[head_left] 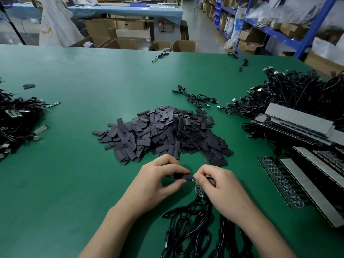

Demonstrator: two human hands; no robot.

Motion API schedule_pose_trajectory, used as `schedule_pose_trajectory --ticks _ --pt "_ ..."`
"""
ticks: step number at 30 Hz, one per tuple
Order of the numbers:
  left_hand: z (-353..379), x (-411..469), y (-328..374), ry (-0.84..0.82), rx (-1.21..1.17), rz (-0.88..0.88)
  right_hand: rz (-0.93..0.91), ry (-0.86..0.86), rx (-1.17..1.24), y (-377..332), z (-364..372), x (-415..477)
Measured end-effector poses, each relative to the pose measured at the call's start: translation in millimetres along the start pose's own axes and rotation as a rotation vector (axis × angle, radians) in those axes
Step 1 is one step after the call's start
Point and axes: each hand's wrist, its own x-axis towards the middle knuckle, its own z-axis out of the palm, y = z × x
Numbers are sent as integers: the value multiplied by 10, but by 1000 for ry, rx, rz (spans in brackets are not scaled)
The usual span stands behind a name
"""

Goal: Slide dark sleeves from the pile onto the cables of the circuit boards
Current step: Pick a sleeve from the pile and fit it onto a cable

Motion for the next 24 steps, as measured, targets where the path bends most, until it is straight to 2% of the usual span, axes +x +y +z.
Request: schedule_pose_trajectory --ticks 13,24 --pt "-14 -4 20 96 -15 -14 -37 59 -41 -27 -119 -29" --pt "29 -4 16 112 -37 48 -35 59 71 -60 -99 -23"
